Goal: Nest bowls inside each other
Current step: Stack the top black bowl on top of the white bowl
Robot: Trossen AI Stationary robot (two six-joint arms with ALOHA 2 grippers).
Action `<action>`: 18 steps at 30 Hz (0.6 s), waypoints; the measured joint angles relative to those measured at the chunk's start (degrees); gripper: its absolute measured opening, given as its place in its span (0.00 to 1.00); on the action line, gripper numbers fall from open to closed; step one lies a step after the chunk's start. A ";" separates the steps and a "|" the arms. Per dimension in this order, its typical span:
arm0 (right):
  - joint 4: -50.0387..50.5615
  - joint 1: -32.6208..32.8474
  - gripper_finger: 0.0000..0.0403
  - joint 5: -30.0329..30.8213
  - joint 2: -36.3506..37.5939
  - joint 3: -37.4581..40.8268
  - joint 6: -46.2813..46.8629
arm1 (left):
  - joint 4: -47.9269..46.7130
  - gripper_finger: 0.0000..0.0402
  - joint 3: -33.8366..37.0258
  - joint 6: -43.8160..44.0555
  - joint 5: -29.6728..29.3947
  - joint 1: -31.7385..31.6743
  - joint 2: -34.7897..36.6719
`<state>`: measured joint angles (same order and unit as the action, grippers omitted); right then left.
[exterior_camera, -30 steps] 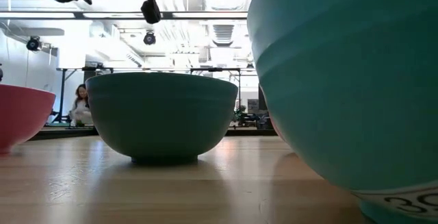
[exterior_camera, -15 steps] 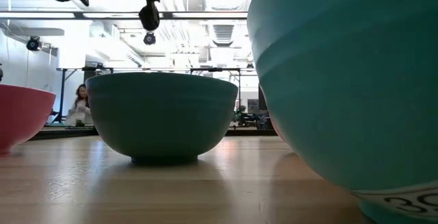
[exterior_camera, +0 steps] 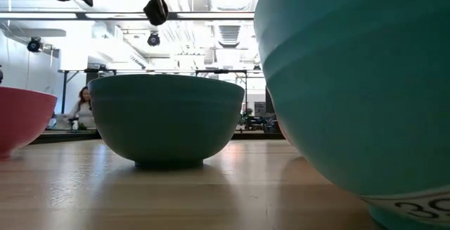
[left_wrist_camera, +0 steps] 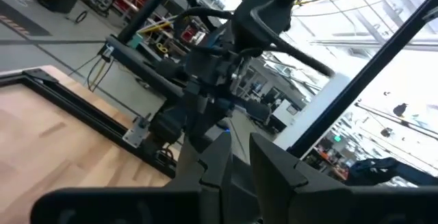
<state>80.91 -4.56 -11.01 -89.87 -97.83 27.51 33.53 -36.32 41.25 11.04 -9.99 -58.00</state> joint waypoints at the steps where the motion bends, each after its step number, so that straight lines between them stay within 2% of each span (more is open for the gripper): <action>1: -0.62 0.30 0.03 1.98 0.43 0.74 1.40 | -0.05 0.09 0.01 -0.06 -0.01 0.14 0.00; 10: -3.91 4.80 0.03 5.02 4.37 10.00 7.94 | -0.10 0.09 0.04 -1.55 0.34 1.17 -0.04; 13: -8.50 6.19 0.03 6.78 6.13 14.69 10.14 | -0.10 0.09 0.04 -1.61 0.34 1.17 -0.04; 18: -15.74 7.46 0.03 5.81 8.96 22.88 13.68 | -0.10 0.09 0.04 -1.61 0.34 1.17 -0.04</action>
<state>65.18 2.90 -5.19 -80.91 -74.95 41.19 33.43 -36.27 39.64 11.38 -8.82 -58.04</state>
